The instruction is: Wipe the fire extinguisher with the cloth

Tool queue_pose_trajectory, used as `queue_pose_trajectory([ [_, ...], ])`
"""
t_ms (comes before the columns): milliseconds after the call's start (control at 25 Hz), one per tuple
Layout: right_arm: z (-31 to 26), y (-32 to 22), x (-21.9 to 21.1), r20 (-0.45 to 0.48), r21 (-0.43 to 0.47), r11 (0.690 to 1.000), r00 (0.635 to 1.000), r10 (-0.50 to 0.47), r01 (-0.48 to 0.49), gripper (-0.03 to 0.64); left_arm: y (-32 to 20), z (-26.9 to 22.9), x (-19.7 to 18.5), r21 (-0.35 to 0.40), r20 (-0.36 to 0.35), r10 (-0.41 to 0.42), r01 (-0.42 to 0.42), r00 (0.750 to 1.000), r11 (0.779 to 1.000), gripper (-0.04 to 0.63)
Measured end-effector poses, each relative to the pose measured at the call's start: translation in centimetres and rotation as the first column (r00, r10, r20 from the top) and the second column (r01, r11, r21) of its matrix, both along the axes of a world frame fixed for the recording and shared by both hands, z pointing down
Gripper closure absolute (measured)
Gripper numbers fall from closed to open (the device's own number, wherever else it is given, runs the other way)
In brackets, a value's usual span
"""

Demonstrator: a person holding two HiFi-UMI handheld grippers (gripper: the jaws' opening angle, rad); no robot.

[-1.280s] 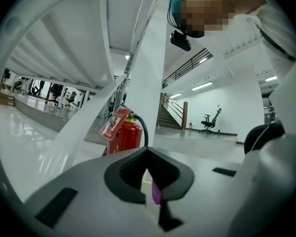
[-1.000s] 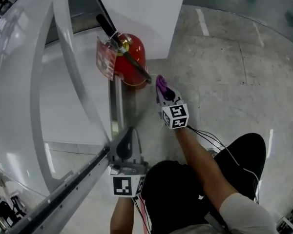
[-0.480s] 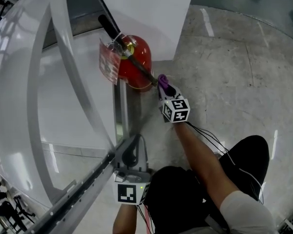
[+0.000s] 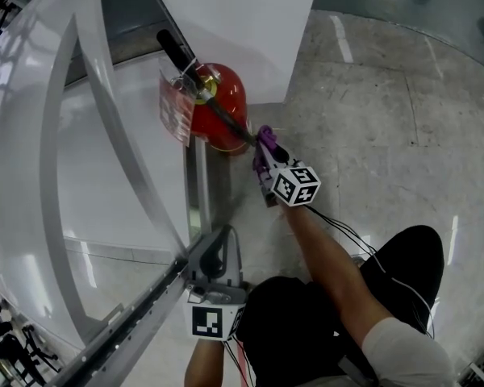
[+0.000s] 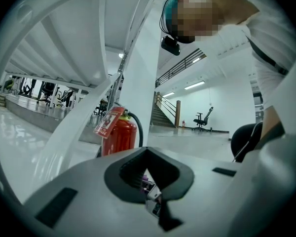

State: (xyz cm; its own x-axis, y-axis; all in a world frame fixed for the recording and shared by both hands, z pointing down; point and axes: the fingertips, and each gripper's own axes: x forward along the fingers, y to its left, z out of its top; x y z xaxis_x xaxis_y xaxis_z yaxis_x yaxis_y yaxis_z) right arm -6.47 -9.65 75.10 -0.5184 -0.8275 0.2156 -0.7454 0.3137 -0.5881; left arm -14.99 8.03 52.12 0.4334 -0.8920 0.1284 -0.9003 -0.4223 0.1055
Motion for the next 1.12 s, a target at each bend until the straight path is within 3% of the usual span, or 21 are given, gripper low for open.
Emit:
queue_pose_trajectory([
  [320,-6.3,0.5,0.1,0.172,0.074,0.996,0.984,0.036,-0.05,0.561,-0.6,0.0,0.0,-0.016,-0.001,-0.014,0.014,1.0,1.0,0.591],
  [640,-13.8,0.8,0.2,0.34,0.133,0.989,0.94,0.013,-0.062,0.561,-1.4,-2.2,0.2,0.028,-0.004,-0.024,0.024,1.0,0.999,0.591],
  [960,-21.0,1.7,0.1,0.46,0.181,0.979,0.888,-0.003,-0.091,0.561,-1.4,-3.7,-0.8,0.067,-0.022,-0.065,0.066,0.998,0.996,0.591],
  [1120,-24.7,2.2,-0.1,0.474,0.248,0.964,0.88,-0.035,-0.095,0.561,-1.2,-4.3,-0.3,0.045,-0.019,-0.043,0.044,0.999,0.998,0.591],
])
